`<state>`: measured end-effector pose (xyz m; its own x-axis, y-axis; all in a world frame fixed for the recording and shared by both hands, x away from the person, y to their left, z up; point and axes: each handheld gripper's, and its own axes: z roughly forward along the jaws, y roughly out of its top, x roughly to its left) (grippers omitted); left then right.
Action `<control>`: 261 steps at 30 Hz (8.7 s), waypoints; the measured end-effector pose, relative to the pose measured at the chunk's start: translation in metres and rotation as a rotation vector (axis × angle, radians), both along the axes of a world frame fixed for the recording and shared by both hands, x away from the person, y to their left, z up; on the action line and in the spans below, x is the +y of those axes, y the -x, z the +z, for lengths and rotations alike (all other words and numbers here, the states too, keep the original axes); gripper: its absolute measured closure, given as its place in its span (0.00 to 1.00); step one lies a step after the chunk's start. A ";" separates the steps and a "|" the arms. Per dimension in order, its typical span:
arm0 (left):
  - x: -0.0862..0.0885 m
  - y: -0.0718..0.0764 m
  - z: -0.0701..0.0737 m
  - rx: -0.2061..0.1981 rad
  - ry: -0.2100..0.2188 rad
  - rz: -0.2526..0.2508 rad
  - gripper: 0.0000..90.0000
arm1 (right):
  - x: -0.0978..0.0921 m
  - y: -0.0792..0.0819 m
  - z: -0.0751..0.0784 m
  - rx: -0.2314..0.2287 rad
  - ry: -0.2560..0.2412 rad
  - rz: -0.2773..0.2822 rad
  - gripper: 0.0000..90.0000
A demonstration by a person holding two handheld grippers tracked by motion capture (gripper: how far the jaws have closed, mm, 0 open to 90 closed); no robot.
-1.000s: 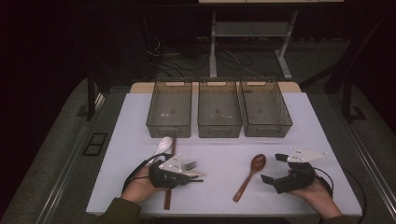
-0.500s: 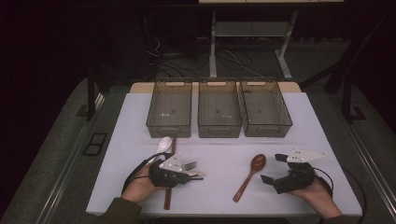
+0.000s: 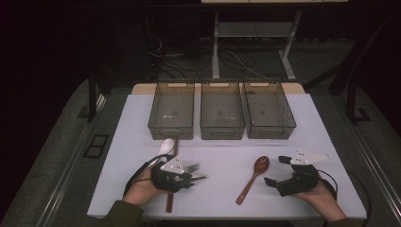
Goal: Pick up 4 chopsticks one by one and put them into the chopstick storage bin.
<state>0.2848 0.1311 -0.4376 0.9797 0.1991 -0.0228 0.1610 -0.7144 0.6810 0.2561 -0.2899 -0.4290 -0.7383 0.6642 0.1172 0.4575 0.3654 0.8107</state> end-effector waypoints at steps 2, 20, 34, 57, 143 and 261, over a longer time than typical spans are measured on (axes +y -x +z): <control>0.001 0.001 0.002 -0.001 0.022 0.000 0.72 | 0.000 0.000 0.000 0.000 0.000 0.000 0.01; 0.040 0.010 0.019 -0.033 0.109 0.111 0.62 | -0.001 0.000 0.000 -0.003 -0.002 0.000 0.01; 0.080 0.020 0.011 -0.006 0.111 0.186 0.71 | -0.002 0.000 0.000 -0.001 -0.001 0.000 0.01; 0.074 0.020 0.008 -0.007 0.063 0.143 0.84 | -0.002 0.000 0.000 0.000 -0.001 0.001 0.01; 0.071 0.013 0.008 0.002 0.036 0.138 0.94 | -0.001 0.001 -0.008 0.014 -0.049 -0.013 0.01; 0.045 -0.169 0.067 -0.004 0.149 0.664 0.95 | 0.002 -0.002 -0.005 0.005 -0.095 -0.005 0.01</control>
<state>0.4536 0.1758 -0.3706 0.6508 0.7535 -0.0930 0.5301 -0.3633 0.7662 0.2583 -0.2884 -0.4335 -0.7343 0.6536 0.1835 0.4632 0.2848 0.8393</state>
